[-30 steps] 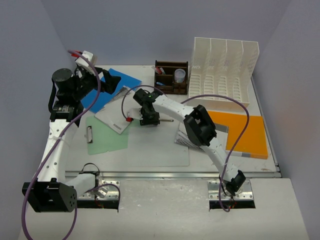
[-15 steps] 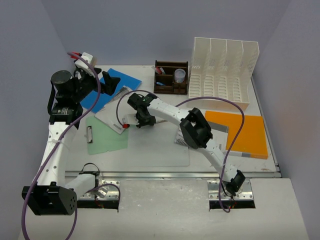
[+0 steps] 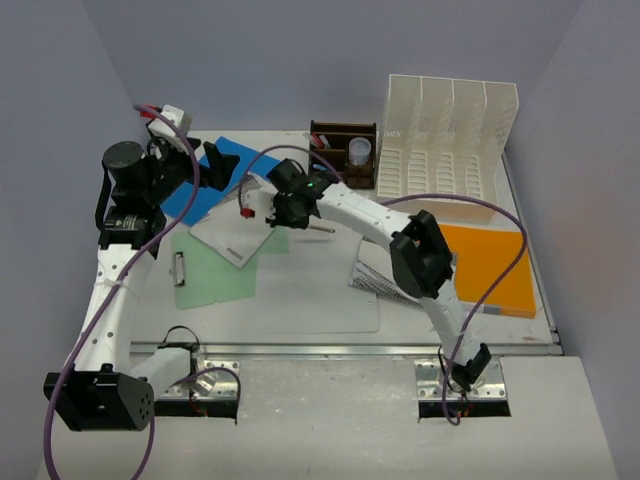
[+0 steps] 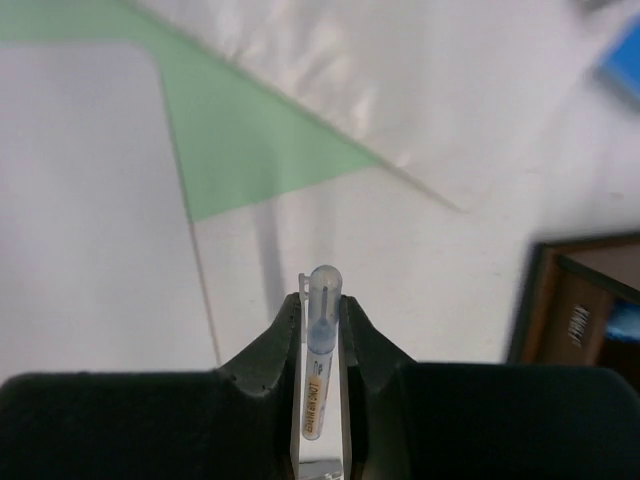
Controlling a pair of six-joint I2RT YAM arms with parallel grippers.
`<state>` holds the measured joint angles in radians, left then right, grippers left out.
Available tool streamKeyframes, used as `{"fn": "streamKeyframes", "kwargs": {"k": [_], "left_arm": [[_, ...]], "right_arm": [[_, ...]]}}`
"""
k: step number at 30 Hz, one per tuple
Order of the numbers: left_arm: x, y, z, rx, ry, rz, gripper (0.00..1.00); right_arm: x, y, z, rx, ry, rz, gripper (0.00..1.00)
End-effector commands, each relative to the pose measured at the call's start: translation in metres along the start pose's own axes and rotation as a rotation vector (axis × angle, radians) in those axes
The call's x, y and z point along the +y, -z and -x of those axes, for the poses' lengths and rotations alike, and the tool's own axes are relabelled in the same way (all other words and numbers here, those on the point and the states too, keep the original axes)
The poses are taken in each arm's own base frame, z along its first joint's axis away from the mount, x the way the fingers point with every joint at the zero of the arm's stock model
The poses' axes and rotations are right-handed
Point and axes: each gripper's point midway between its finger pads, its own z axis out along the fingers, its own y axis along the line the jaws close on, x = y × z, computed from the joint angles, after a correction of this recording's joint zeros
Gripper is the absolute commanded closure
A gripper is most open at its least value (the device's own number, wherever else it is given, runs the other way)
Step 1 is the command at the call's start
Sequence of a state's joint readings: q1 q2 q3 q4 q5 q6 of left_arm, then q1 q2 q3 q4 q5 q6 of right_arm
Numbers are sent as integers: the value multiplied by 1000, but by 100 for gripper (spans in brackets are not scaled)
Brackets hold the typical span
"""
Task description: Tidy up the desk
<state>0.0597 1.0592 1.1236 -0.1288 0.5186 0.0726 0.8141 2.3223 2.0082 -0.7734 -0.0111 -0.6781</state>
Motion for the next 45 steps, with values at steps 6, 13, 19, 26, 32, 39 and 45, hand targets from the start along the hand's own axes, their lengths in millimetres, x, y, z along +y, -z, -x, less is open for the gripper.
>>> {"fn": "streamKeyframes", "kwargs": {"k": [6, 13, 19, 26, 32, 39, 45], "left_arm": [[-1, -17, -10, 60, 248, -8, 0], [5, -28, -19, 21, 327, 5, 0], [15, -39, -28, 37, 341, 35, 0], [25, -45, -38, 58, 338, 70, 0], [29, -49, -40, 38, 312, 75, 0], [35, -50, -51, 55, 293, 100, 0], [38, -49, -57, 67, 281, 111, 0]], "right_arm": [[-192, 217, -6, -771, -725, -567, 100], [-249, 268, -43, -950, -786, -844, 100], [-264, 254, -38, -1041, -774, -851, 100], [-275, 217, -45, -1036, -728, -879, 100], [-283, 191, -56, -1019, -709, -929, 100], [-288, 167, -59, -1009, -689, -936, 100], [-290, 144, -68, -974, -650, -957, 100]]}}
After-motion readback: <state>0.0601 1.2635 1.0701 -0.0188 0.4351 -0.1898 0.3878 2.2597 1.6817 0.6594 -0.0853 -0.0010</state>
